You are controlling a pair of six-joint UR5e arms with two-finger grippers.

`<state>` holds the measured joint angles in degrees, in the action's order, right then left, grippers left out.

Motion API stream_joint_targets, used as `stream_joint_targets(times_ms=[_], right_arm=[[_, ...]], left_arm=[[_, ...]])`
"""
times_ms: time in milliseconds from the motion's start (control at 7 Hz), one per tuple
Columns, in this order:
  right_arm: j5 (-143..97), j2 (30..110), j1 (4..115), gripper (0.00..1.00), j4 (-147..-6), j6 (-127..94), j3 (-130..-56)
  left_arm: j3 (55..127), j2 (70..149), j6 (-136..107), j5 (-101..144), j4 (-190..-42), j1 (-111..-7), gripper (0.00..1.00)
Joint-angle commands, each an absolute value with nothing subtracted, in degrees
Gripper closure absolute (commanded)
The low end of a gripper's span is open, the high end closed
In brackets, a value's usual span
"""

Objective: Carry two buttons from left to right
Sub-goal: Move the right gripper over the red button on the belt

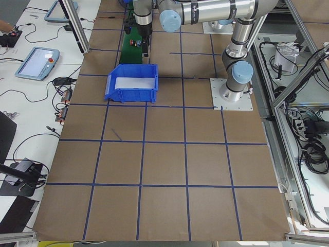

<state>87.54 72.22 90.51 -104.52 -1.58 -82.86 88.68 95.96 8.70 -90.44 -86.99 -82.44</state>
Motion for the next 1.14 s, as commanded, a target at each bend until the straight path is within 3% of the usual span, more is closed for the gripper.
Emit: stream_joint_targets(times_ms=[0,1000], right_arm=[[87.4,72.2,91.3,0.00,-105.5,-3.9,-84.0],[90.4,68.9,99.3,0.02,-107.9,-18.6,-83.7]], left_arm=[[88.7,96.0,8.7,-90.4,-86.9,-82.4,0.00],[88.7,96.1,8.7,-90.1,-86.9,-82.4,0.00]])
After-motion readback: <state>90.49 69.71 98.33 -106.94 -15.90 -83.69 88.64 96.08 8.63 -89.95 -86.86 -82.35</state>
